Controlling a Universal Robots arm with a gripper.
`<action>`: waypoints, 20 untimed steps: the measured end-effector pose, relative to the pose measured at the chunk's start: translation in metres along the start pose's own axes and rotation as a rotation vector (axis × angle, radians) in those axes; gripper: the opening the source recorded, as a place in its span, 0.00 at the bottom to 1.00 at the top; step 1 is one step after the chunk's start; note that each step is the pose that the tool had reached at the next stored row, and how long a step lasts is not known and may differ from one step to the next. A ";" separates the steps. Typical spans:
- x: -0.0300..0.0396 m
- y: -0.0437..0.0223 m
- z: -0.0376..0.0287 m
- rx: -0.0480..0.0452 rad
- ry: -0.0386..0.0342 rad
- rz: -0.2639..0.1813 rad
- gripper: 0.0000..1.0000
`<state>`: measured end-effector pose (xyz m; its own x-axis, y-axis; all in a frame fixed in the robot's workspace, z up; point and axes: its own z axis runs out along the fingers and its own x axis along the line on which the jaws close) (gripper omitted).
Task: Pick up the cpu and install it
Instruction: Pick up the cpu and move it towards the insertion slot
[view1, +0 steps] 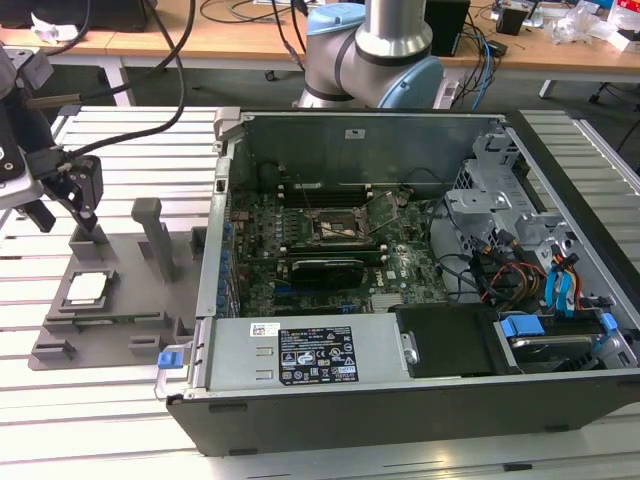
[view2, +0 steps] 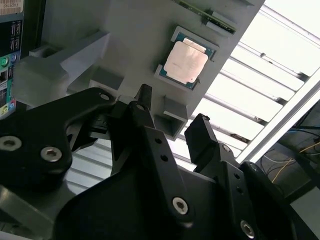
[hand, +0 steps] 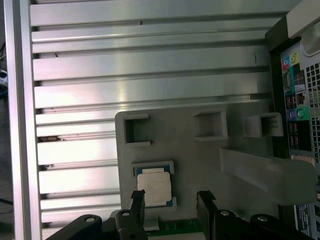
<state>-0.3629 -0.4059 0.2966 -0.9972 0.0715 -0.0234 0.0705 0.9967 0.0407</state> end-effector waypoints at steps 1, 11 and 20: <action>0.0000 0.0000 0.0006 0.0000 0.0000 0.000 0.55; 0.0003 -0.0005 0.0117 0.0000 0.0000 0.000 0.55; 0.0008 -0.0014 0.0342 0.0000 0.0000 0.000 0.55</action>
<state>-0.3629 -0.4059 0.2623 -0.9972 0.0715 -0.0234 0.0705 0.9967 0.0407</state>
